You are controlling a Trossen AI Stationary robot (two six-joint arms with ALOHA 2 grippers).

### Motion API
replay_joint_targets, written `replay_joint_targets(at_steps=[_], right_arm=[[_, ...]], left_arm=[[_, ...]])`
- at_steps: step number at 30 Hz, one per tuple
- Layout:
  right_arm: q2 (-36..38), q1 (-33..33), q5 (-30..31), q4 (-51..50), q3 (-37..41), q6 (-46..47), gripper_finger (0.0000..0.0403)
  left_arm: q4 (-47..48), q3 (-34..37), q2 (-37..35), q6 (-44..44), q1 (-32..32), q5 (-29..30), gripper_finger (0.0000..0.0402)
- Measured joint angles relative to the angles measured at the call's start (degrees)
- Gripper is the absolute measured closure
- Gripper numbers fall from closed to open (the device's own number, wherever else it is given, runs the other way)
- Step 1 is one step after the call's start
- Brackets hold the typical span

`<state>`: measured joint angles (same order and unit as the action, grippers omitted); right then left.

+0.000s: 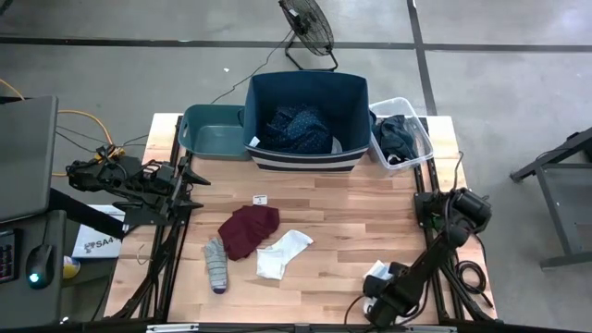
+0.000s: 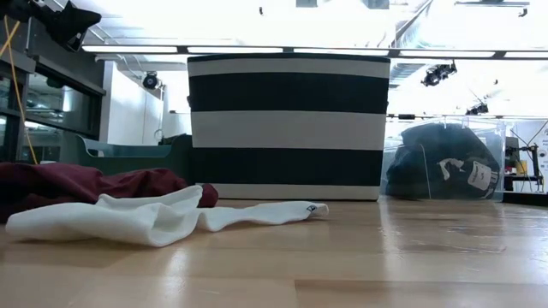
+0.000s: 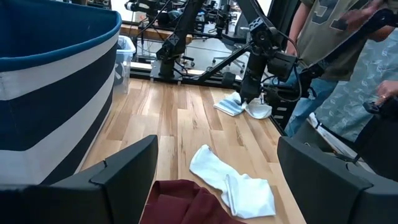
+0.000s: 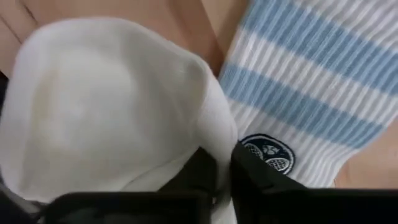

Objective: Pick & Place Cloths
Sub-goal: Put the white sock into the green bin

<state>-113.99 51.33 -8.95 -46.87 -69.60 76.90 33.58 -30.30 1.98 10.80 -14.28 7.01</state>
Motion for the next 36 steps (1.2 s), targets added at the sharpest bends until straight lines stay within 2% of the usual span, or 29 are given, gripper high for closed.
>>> replay_joint_targets(at_steps=[3,6,11,21,27,36], right_arm=[[0.7,-2.1,-0.3,0.3,0.3,-0.3,0.0390],[3.1,-4.6,2.4,1.3,0.4,-1.6,0.0393],[9.8,-8.8,11.4,1.5,0.7,-2.4,0.0395],[21.8,-16.2,22.8,7.4,0.4,-5.9,0.0397],[24.0,-19.8,26.6,13.2,0.4,-10.3,0.0397],[24.1,-24.6,30.3,29.1,0.4,-20.1,0.0397]], left_arm=[[0.0,0.0,0.0,0.0,0.0,0.0,0.0077],[0.0,0.0,0.0,0.0,0.0,0.0,0.0077],[0.0,0.0,0.0,0.0,0.0,0.0,0.0077],[0.0,0.0,0.0,0.0,0.0,0.0,0.0077],[-0.1,0.0,0.0,-1.1,0.0,0.0,0.0077],[-0.5,0.0,0.0,-3.0,0.0,0.0,0.0077]])
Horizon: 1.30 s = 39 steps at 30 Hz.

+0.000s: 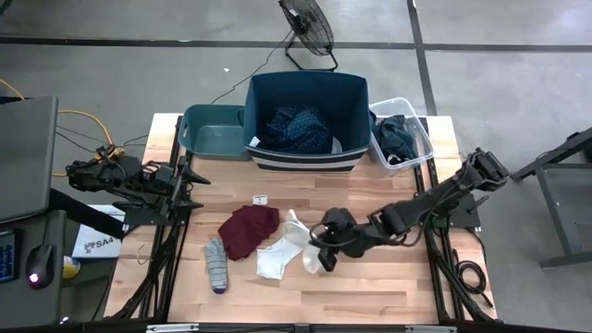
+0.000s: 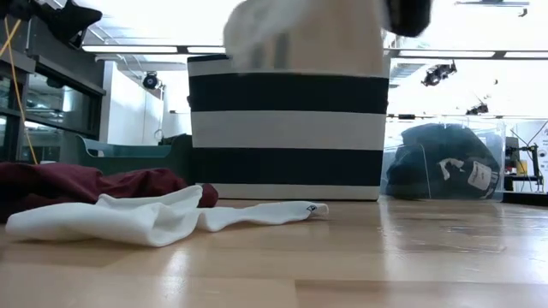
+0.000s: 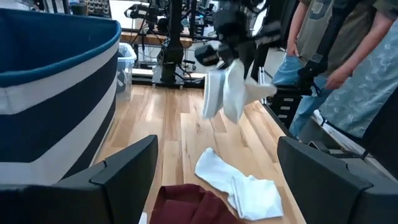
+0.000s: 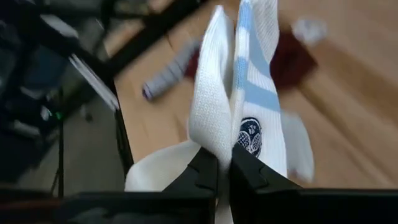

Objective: Pick & Place Cloths
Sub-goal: Put the white sock into the green bin

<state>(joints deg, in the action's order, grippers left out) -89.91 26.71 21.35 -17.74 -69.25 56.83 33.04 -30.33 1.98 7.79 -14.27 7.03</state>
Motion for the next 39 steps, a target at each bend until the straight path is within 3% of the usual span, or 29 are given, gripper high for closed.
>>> replay_joint_targets(at_steps=[7,17,25,39], right_arm=[[0.0,-3.0,5.5,10.1,0.0,-9.1,0.0398],[0.0,-5.3,7.3,12.9,-0.1,-17.1,0.0398],[0.0,-6.4,7.1,12.8,-0.1,-21.2,0.0398],[0.1,-7.0,6.7,17.1,-0.1,-26.1,0.0398]], left_arm=[[0.2,0.0,0.0,0.0,0.0,0.0,0.0077],[-0.7,0.0,0.0,0.6,0.0,0.0,0.0077],[-11.2,0.0,1.5,1.5,0.0,0.0,0.0077],[-31.2,0.0,18.5,4.2,0.0,0.0,0.0077]])
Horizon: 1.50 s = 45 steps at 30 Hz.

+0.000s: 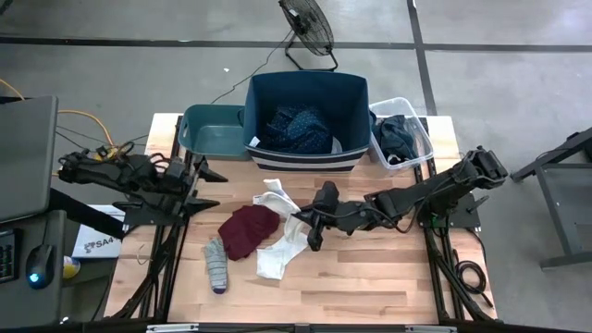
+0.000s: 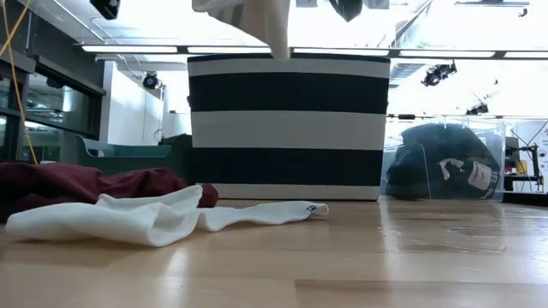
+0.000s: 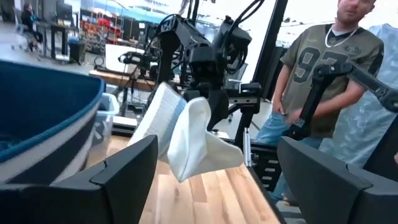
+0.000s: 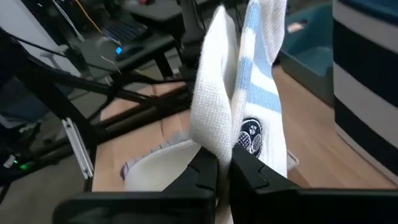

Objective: Pick & Place Cloths
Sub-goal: Put the white sock into the green bin

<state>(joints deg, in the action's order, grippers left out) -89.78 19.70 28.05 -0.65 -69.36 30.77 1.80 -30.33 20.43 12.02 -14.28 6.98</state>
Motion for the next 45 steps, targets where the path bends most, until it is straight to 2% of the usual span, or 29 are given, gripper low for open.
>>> replay_joint_targets(at_steps=[10,20,26,39,45], right_arm=[[0.0,-1.5,0.8,6.9,0.0,-2.2,0.0398],[0.0,-3.0,0.3,7.4,0.0,-2.6,0.0398],[0.0,-3.3,0.3,8.3,0.0,-2.6,0.0398],[0.0,-4.0,0.3,9.5,0.0,-2.6,0.0398],[0.0,-4.0,-1.0,9.9,0.0,-2.1,0.0398]], left_arm=[[-8.8,0.0,9.1,2.2,0.0,7.1,0.0077],[-15.7,0.0,15.3,1.3,0.0,8.7,0.0077],[-19.0,0.0,19.3,1.1,0.0,12.2,0.0077],[-41.1,-0.2,33.8,-18.8,0.0,15.7,0.0077],[-40.7,-5.4,41.0,-26.1,0.0,15.9,0.0077]])
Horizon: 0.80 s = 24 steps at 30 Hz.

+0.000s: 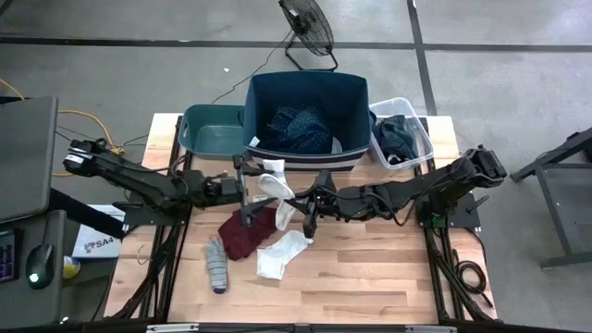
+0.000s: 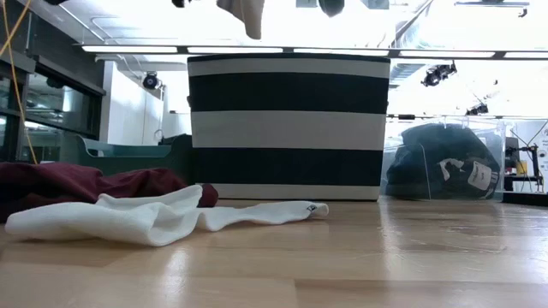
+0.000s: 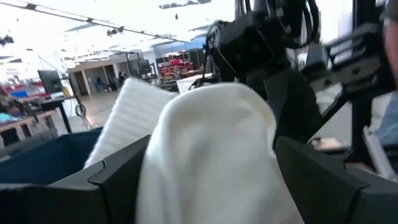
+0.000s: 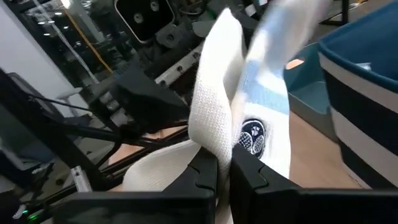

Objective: Pick & Place Cloths
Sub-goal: Put the white sock into the green bin

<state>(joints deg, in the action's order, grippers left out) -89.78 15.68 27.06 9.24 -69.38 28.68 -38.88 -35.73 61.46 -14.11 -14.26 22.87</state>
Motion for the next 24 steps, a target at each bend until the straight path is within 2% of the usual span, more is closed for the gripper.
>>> replay_joint_targets(at_steps=[7,12,17,24], right_arm=[[0.0,0.1,-0.8,0.2,0.0,0.0,0.0398],[0.0,0.1,-2.0,-0.1,0.0,0.0,0.0398],[-0.1,0.3,-1.9,0.0,0.1,-0.2,0.0398],[-0.1,0.4,-1.8,-0.2,0.0,-0.2,0.0398]], left_arm=[[0.4,-5.1,6.1,-2.3,0.0,0.1,0.0077],[3.3,-6.0,6.6,-1.9,0.0,0.0,0.0096],[4.3,-6.0,6.2,-0.3,0.0,0.0,0.0170],[5.7,-6.0,6.1,5.2,-0.1,-0.3,0.0321]])
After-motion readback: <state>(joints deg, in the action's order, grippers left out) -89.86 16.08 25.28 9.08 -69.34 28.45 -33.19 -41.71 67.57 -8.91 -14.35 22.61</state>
